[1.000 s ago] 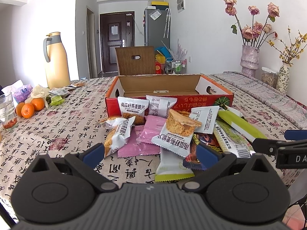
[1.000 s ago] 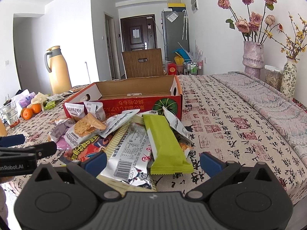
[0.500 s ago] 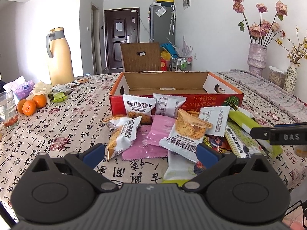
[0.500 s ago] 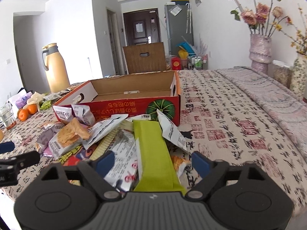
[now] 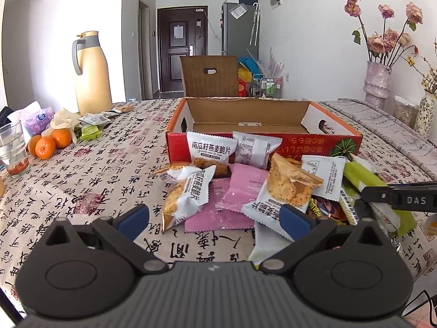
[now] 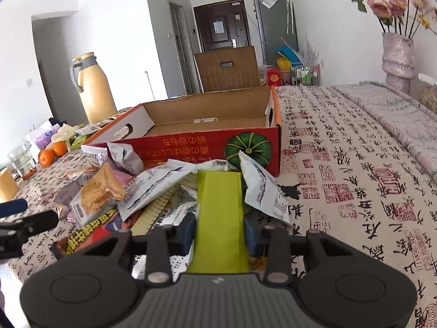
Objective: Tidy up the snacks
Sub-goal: 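Grasp the green snack bar with the right gripper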
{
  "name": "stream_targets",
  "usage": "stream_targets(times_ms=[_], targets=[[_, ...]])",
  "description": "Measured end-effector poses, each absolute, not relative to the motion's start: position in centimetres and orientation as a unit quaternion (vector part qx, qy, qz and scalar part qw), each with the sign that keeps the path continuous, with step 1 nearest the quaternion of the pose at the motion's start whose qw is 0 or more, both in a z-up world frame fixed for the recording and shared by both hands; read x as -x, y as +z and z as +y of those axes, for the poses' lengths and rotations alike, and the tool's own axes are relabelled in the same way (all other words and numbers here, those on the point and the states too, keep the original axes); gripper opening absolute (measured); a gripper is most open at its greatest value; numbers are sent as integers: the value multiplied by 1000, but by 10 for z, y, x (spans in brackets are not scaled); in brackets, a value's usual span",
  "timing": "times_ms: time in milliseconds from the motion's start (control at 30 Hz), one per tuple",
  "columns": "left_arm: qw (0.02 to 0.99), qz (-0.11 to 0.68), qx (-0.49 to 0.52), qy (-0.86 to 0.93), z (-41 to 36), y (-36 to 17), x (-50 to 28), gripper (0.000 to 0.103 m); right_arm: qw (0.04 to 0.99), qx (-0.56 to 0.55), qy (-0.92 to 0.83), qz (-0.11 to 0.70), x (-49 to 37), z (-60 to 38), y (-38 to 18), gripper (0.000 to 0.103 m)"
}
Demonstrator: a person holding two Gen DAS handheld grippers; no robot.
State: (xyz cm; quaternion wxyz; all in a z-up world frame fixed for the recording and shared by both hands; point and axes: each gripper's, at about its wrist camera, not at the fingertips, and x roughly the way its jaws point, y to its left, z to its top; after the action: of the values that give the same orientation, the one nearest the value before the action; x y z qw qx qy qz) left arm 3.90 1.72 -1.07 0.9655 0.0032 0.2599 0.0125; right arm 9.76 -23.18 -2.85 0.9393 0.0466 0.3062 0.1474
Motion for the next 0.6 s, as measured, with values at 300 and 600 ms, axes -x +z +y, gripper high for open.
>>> stream_targets(times_ms=[300, 600], targets=[[964, 266, 4, 20, 32, -8, -53, 103, 963, -34, 124, 238, -70, -226, -11, 33], [961, 275, 6, 35, 51, -6, -84, 103, 972, -32, 105, 209, -67, -225, 3, 34]])
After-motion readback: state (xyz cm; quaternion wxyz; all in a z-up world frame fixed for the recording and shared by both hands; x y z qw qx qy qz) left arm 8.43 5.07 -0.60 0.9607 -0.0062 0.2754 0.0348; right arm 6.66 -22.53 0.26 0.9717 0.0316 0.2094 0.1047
